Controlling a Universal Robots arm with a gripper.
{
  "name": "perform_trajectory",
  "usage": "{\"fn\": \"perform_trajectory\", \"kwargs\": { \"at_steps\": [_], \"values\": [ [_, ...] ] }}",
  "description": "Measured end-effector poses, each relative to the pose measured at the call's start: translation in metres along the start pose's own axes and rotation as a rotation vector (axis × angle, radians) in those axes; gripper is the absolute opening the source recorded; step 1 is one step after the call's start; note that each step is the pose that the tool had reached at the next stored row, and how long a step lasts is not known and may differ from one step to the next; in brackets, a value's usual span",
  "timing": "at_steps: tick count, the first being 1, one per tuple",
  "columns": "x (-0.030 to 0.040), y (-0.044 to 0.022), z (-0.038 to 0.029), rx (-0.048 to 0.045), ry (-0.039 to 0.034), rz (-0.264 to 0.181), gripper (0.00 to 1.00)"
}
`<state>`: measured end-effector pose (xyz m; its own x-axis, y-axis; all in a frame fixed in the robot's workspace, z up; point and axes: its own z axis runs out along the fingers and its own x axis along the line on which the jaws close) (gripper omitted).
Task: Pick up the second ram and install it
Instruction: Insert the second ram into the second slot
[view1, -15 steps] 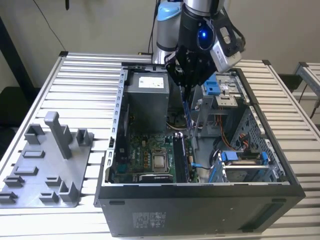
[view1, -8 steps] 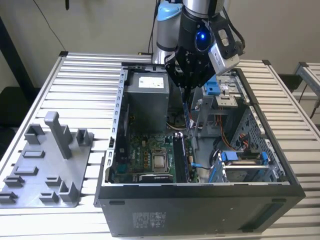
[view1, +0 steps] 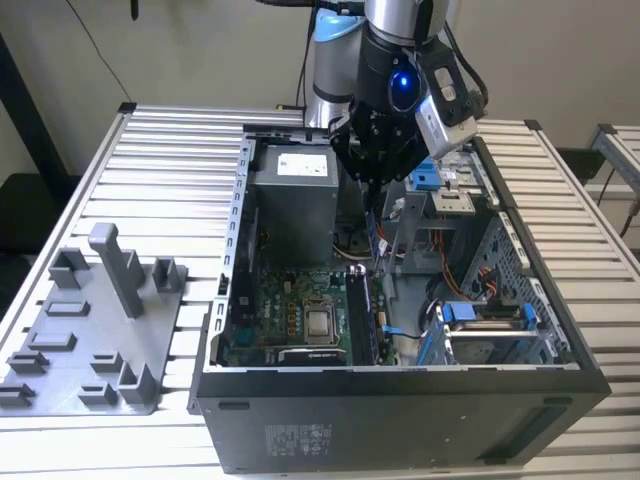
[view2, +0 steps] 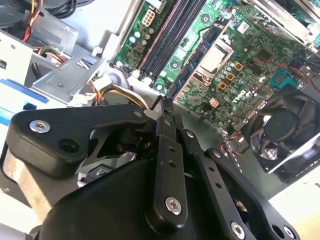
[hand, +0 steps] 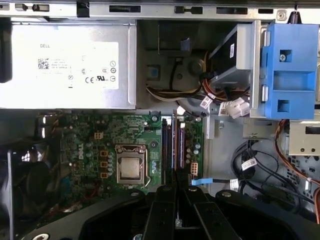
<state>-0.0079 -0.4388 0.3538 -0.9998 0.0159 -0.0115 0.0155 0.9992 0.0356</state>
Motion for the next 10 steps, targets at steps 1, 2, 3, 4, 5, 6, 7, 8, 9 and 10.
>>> {"fn": "perform_trajectory", "kwargs": {
  "at_steps": [1, 2, 3, 4, 5, 6, 7, 8, 9, 10],
  "values": [
    [0.0, -0.0012, 0.0007, -0.0001, 0.0, 0.0, 0.12],
    [0.0, -0.0021, 0.0015, -0.0002, -0.0001, 0.0, 0.12],
    [0.0, -0.003, 0.0025, -0.0004, -0.0001, 0.0, 0.12],
    [-0.0001, -0.004, 0.0036, -0.0004, -0.0001, 0.0, 0.12],
    [-0.0001, -0.0051, 0.0047, -0.0003, -0.0001, 0.0, 0.12],
    [-0.0001, -0.0059, 0.0059, -0.0003, -0.0001, 0.0, 0.12],
    [-0.0002, -0.0068, 0.0072, -0.0002, -0.0001, 0.0, 0.12],
    [-0.0002, -0.0079, 0.0085, -0.0001, -0.0001, 0.0, 0.12],
    [-0.0002, -0.009, 0.0097, 0.0, 0.0, 0.0, 0.12],
    [-0.0003, -0.01, 0.011, -0.0001, -0.0001, 0.0, 0.12]
  ]
}}
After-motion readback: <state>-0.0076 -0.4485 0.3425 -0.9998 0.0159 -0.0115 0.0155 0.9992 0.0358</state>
